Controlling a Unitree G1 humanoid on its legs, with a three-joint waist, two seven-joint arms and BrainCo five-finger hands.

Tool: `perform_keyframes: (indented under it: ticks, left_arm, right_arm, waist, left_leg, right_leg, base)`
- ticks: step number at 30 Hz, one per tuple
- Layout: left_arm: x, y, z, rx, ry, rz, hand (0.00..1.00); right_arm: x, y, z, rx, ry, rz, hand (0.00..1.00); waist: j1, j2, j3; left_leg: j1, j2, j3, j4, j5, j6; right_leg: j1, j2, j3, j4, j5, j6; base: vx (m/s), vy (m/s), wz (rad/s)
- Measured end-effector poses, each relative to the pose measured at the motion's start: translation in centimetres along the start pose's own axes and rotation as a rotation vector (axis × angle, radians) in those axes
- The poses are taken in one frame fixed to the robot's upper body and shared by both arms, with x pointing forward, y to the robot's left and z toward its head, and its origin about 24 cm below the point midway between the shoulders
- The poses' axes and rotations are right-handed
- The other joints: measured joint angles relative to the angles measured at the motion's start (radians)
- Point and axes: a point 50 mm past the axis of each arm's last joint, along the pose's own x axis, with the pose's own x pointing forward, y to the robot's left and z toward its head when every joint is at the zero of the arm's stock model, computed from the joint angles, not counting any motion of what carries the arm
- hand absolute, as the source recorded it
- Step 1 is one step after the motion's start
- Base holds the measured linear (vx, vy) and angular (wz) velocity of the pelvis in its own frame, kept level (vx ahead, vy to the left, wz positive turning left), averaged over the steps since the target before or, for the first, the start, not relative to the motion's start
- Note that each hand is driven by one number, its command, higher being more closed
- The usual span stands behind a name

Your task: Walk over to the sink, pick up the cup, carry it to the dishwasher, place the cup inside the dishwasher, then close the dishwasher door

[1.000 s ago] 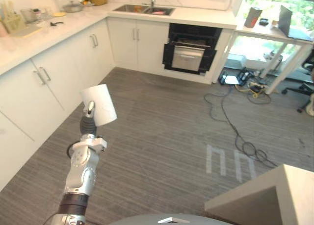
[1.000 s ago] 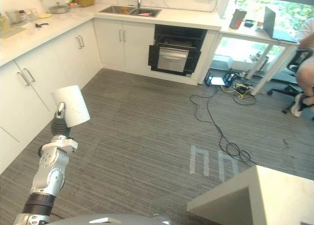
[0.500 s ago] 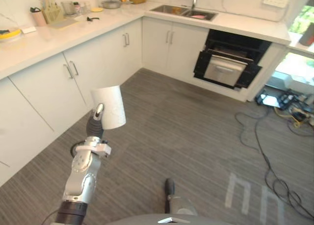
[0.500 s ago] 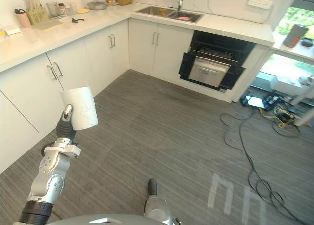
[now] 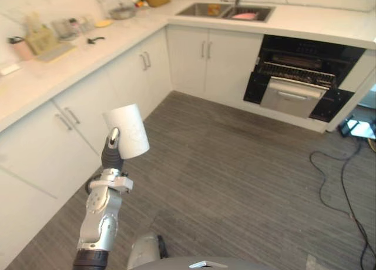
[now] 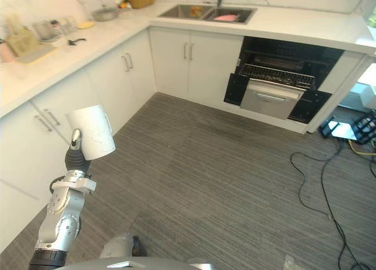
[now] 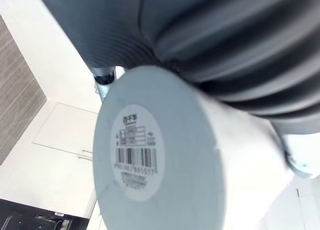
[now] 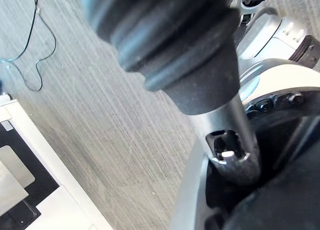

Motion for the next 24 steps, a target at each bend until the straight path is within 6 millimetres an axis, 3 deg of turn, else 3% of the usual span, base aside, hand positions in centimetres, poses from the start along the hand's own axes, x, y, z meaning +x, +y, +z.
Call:
perform_keyframes:
  ticks: [1,2,3,5,6,7,8,9,10,11,12,13,14,15,16,17,18,19,20,22,23,24]
  left_arm:
    - [0.0,-0.1,0.2,0.0,-0.009,-0.006,1.0]
    - [0.0,0.1,0.0,0.004,-0.002,-0.004,1.0]
    - [-0.1,1.0,-0.4,0.022,0.026,0.025,1.0]
    - [-0.1,1.1,-0.4,0.022,0.022,0.03,1.0]
    - [-0.1,1.5,-0.1,0.029,0.014,0.04,1.0]
    - [0.0,1.6,0.1,0.035,0.006,0.044,1.0]
    - [0.2,1.6,0.3,0.035,-0.004,0.044,1.0]
    - [0.5,1.5,0.7,0.039,-0.02,0.033,1.0]
    - [0.7,1.5,1.2,0.053,-0.035,0.01,1.0]
    - [0.7,1.4,1.4,0.065,-0.043,-0.003,1.0]
    - [0.8,1.4,1.6,0.073,-0.048,0.0,1.0]
    - [0.9,1.1,1.5,0.084,-0.046,-0.005,1.0]
    - [1.1,0.4,1.2,0.089,-0.039,-0.02,1.0]
    - [1.3,0.0,1.2,0.086,-0.039,-0.035,1.0]
    - [2.0,-1.0,1.1,0.081,-0.044,-0.071,1.0]
    - [2.9,-2.1,0.9,0.077,-0.04,-0.116,1.0]
    - [3.2,-2.5,0.9,0.078,-0.038,-0.134,1.0]
    - [3.5,-2.8,1.0,0.078,-0.045,-0.147,1.0]
    - [3.6,-2.7,1.1,0.079,-0.048,-0.135,1.0]
    - [3.0,-1.9,0.9,0.081,-0.033,-0.096,1.0]
    - [2.4,-1.4,0.4,0.07,-0.015,-0.07,1.0]
    - [2.0,-1.4,-0.1,0.056,-0.001,-0.057,1.0]
  right_arm:
    - [-0.2,-0.6,0.2,-0.016,0.0,-0.01,0.0]
    - [-0.2,-0.5,0.1,-0.018,0.002,-0.011,0.0]
    - [-0.1,0.1,-0.8,-0.027,0.031,-0.011,0.0]
    - [-0.1,0.1,-0.8,-0.026,0.033,-0.02,0.0]
    - [-0.1,0.3,-1.1,-0.022,0.047,-0.027,0.0]
    - [-0.1,0.5,-1.3,-0.014,0.058,-0.024,0.0]
    - [0.0,0.7,-1.2,-0.012,0.063,-0.026,0.0]
    - [0.1,0.8,-1.2,-0.003,0.062,-0.03,0.0]
    - [0.2,1.1,-1.4,0.016,0.06,-0.028,0.0]
    - [0.3,1.6,-1.5,0.023,0.062,-0.02,0.0]
    - [0.5,2.1,-1.3,0.027,0.054,-0.009,0.0]
    - [0.6,2.4,-1.0,0.041,0.033,-0.003,0.0]
    - [0.7,2.7,-0.9,0.056,0.003,0.004,0.0]
    - [0.7,2.9,-0.8,0.067,-0.009,0.012,0.0]
    - [0.7,3.6,-0.6,0.086,-0.03,0.033,0.0]
    - [0.7,4.0,-0.4,0.1,-0.049,0.052,0.0]
    - [0.7,4.1,-0.4,0.113,-0.056,0.054,0.0]
    - [0.6,4.2,-0.6,0.133,-0.058,0.057,0.0]
    - [0.5,3.8,-0.7,0.143,-0.064,0.054,0.0]
    - [0.3,3.3,-0.9,0.158,-0.072,0.057,0.0]
    - [0.0,2.5,-0.9,0.155,-0.075,0.04,0.0]
    - [0.0,2.3,-0.5,0.153,-0.092,0.042,0.0]
  waist:
    - [-0.002,0.023,0.003]
    - [-0.004,0.029,0.001]
    - [0.001,-0.03,-0.01]
    - [0.011,-0.037,-0.011]
    - [0.018,-0.064,-0.024]
    - [0.017,-0.088,-0.034]
    - [0.015,-0.096,-0.036]
    - [0.014,-0.105,-0.036]
    - [0.013,-0.119,-0.043]
    - [0.008,-0.125,-0.043]
    - [0.007,-0.126,-0.038]
    - [-0.003,-0.121,-0.027]
    - [-0.013,-0.111,-0.025]
    - [-0.022,-0.109,-0.026]
    - [-0.044,-0.106,-0.026]
    - [-0.069,-0.101,-0.024]
    - [-0.076,-0.098,-0.023]
    - [-0.077,-0.097,-0.023]
    - [-0.067,-0.097,-0.02]
    - [-0.066,-0.098,-0.021]
    - [-0.059,-0.093,-0.032]
    - [-0.064,-0.055,-0.043]
  left_leg:
    - [-0.028,0.027,-0.006,-0.052,0.004,-0.017]
    - [-0.029,0.035,-0.004,-0.024,0.078,-0.011]
    - [-0.023,0.026,0.039,0.094,0.152,0.003]
    - [-0.027,0.013,0.038,0.165,0.138,0.026]
    - [0.01,-0.033,0.057,0.179,0.101,0.082]
    - [0.047,-0.062,0.089,0.161,0.082,0.102]
    - [0.072,-0.08,0.1,0.156,0.066,0.111]
    - [0.106,-0.102,0.104,0.16,0.039,0.119]
    - [0.151,-0.126,0.105,0.156,-0.002,0.133]
    - [0.197,-0.139,0.108,0.132,-0.021,0.136]
    - [0.25,-0.145,0.108,0.102,-0.03,0.14]
    - [0.335,-0.145,0.102,0.047,-0.032,0.147]
    - [0.408,-0.143,0.083,-0.015,-0.032,0.147]
    - [0.432,-0.14,0.074,-0.035,-0.036,0.144]
    - [0.451,-0.133,0.049,-0.053,-0.048,0.139]
    - [0.463,-0.121,0.022,-0.052,-0.065,0.131]
    - [0.471,-0.113,0.017,-0.051,-0.077,0.124]
    - [0.497,-0.099,0.016,-0.05,-0.105,0.103]
    - [0.533,-0.094,0.016,-0.042,-0.143,0.079]
    - [0.609,-0.072,0.01,-0.012,-0.229,0.04]
    - [0.665,-0.039,0.008,-0.011,-0.284,0.016]
    - [0.685,-0.003,0.018,-0.017,-0.304,0.019]
  right_leg:
    - [0.041,0.019,0.019,-0.016,-0.046,0.016]
    - [0.074,0.021,0.026,-0.019,-0.068,0.025]
    - [0.111,-0.032,0.05,0.027,-0.101,0.01]
    - [0.101,-0.053,0.049,0.093,-0.093,-0.003]
    - [0.067,-0.1,0.045,0.22,-0.082,-0.012]
    - [0.037,-0.138,0.032,0.316,-0.057,0.03]
    - [0.017,-0.16,0.021,0.386,-0.026,0.084]
    - [-0.022,-0.192,0.002,0.502,0.041,0.184]
    - [-0.082,-0.223,0.002,0.647,0.163,0.249]
    - [-0.142,-0.239,0.002,0.786,0.191,0.247]
    - [-0.206,-0.251,-0.034,0.903,0.152,0.227]
    - [-0.269,-0.251,-0.108,0.989,0.08,0.149]
    - [-0.34,-0.237,-0.177,0.99,0.004,0.072]
    - [-0.382,-0.227,-0.201,0.96,-0.022,0.057]
    - [-0.462,-0.211,-0.234,0.836,-0.044,0.044]
    - [-0.51,-0.2,-0.249,0.607,-0.02,0.047]
    - [-0.515,-0.192,-0.249,0.455,0.024,0.052]
    - [-0.516,-0.187,-0.252,0.168,0.122,0.072]
    - [-0.542,-0.194,-0.252,0.066,0.154,0.084]
    - [-0.521,-0.189,-0.245,0.067,0.116,0.068]
    - [-0.503,-0.15,-0.221,0.094,0.18,0.045]
    - [-0.509,-0.119,-0.224,0.133,0.195,0.032]
  base:
    - [0.44,0.287,-0.53]
    - [0.64,0.386,-0.65]
    - [0.53,0.296,-0.46]
    - [0.55,0.29,-0.43]
    - [0.57,0.295,-0.33]
    - [0.56,0.287,-0.25]
    - [0.33,0.155,-0.03]
    - [0.51,0.247,0.0]
    - [0.49,0.225,-0.04]
    - [0.55,0.217,-0.13]
    - [0.34,0.099,-0.2]
    - [0.47,0.122,-0.13]
    - [0.38,0.077,0.01]
    - [0.42,0.043,0.34]
    - [0.31,-0.041,0.73]
    - [0.32,-0.064,0.83]
    - [0.38,-0.098,0.75]
    - [0.57,-0.176,0.4]
    - [0.61,-0.195,0.29]
    - [0.56,-0.198,0.1]
    - [0.75,-0.247,0.03]
    - [0.91,-0.292,0.06]
